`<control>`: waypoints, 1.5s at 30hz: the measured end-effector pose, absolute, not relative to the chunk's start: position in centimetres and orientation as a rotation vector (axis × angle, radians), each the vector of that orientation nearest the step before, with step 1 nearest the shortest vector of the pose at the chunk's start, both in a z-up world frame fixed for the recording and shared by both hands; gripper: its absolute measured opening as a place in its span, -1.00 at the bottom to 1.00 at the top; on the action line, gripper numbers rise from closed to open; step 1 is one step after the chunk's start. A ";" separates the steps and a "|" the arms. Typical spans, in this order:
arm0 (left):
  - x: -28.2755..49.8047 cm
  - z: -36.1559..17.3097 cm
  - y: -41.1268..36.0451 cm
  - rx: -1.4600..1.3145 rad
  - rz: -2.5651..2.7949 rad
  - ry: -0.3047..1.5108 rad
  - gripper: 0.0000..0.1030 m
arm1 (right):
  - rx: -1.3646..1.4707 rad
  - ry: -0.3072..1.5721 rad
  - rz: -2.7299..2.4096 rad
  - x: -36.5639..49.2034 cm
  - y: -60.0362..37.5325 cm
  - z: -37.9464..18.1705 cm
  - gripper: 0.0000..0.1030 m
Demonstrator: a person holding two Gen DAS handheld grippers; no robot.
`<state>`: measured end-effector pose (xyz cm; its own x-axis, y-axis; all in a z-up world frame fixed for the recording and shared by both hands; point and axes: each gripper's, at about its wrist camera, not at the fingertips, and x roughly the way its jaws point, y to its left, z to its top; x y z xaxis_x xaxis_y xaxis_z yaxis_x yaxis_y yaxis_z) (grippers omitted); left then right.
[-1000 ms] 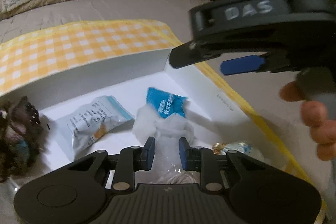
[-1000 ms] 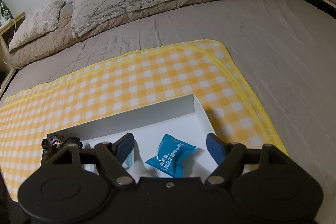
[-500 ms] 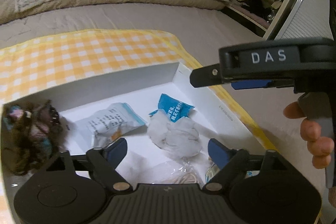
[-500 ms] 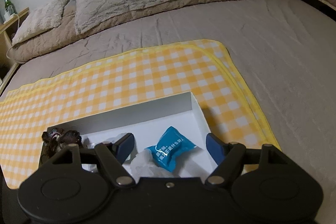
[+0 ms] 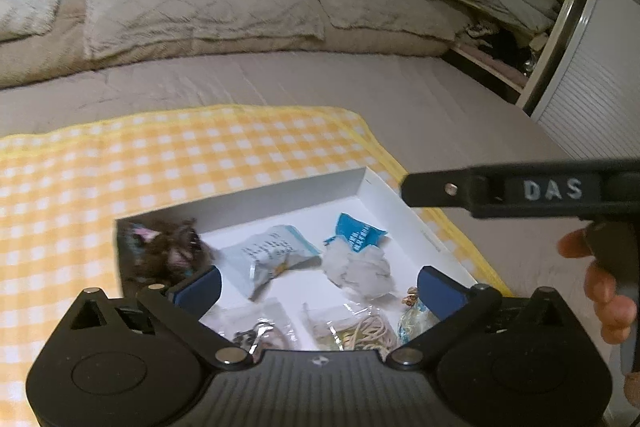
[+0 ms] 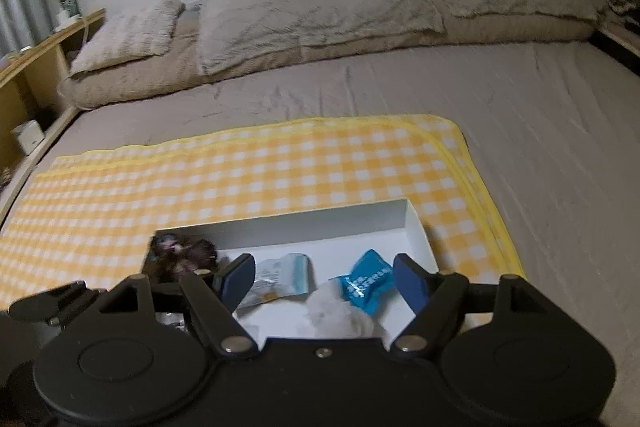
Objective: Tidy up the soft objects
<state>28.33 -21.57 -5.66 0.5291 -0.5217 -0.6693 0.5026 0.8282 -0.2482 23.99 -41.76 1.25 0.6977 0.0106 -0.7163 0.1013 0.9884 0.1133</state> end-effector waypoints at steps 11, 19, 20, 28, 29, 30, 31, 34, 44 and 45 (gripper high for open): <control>24.0 -1.9 -16.3 -0.006 -0.517 0.772 1.00 | 0.104 0.712 -0.037 17.5 -39.2 5.4 0.71; 20.1 1.0 -13.2 0.024 -0.437 0.728 1.00 | 0.116 0.667 -0.065 12.9 -38.4 7.2 0.93; 19.5 1.4 -12.9 0.026 -0.433 0.720 1.00 | 0.119 0.664 -0.067 12.5 -38.4 7.3 0.96; 14.9 3.9 -10.9 0.040 -0.395 0.659 1.00 | 0.105 0.604 -0.067 7.7 -37.4 8.8 1.00; 14.3 4.1 -10.6 0.036 -0.394 0.651 1.00 | 0.099 0.596 -0.067 7.1 -37.2 8.9 1.00; 13.8 4.2 -10.4 0.033 -0.392 0.644 1.00 | 0.094 0.584 -0.066 6.3 -37.0 9.0 1.00; 13.2 4.4 -10.2 0.032 -0.384 0.637 1.00 | 0.093 0.575 -0.065 5.6 -36.8 9.1 1.00; 11.5 4.7 -9.8 0.047 -0.368 0.617 1.00 | 0.109 0.549 -0.057 3.8 -36.5 9.1 1.00; 6.7 3.6 -7.8 0.029 -0.361 0.537 1.00 | 0.073 0.471 -0.059 -0.8 -34.3 7.8 1.00; 6.4 3.4 -7.8 0.034 -0.354 0.533 1.00 | 0.059 0.462 -0.062 -1.2 -33.9 7.7 1.00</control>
<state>6.43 -7.79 3.39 0.8022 -0.3221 -0.5028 0.3394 0.9387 -0.0599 -1.22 -33.92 7.68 0.8935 -0.0467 -0.4467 0.0735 0.9964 0.0427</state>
